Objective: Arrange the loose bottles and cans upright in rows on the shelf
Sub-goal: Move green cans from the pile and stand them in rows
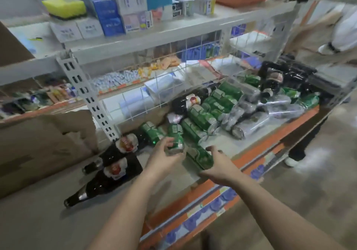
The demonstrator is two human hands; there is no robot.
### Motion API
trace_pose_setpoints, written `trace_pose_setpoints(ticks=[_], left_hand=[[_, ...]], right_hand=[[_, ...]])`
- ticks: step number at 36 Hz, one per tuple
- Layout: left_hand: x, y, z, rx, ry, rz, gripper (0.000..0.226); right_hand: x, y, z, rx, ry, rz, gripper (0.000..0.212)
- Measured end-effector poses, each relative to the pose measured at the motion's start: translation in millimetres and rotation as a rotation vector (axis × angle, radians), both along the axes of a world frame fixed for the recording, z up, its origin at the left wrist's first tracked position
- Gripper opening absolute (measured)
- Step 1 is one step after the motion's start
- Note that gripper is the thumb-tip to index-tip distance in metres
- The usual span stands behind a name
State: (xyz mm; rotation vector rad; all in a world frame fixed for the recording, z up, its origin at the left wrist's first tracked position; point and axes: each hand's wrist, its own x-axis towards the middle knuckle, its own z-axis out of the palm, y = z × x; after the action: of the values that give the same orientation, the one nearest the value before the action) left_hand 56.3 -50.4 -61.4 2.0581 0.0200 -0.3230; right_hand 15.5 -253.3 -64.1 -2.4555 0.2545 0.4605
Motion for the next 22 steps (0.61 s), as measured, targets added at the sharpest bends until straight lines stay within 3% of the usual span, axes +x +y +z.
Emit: trace_pose_setpoints(ticks=[6,10,14,17,22], left_hand=[[15.3,-37.5,-25.9,0.114,0.04,0.256,0.073],[32.4,-55.3,-37.9,0.184,0.03,0.381,0.061],[43.0,-60.8,-43.1,0.185,0.054,0.431,0.059],[43.9,-65.5,-26.2,0.188,0.041,0.454,0.047],[48.2,-58.8,-4.2,0.278,-0.039,0.418,0.039]], right_hand=[[34.3,-24.6,-31.1,0.017,-0.002,0.195,0.083],[55.9,-48.3,-18.7,-0.019,-0.054,0.258,0.076],[76.9,-63.1,-4.4,-0.05,-0.176,0.298,0.059],[84.4,-65.8,-5.4,-0.093,-0.202,0.37,0.065],[86.4,-70.0,-22.4,0.041,-0.272,0.342,0.068]])
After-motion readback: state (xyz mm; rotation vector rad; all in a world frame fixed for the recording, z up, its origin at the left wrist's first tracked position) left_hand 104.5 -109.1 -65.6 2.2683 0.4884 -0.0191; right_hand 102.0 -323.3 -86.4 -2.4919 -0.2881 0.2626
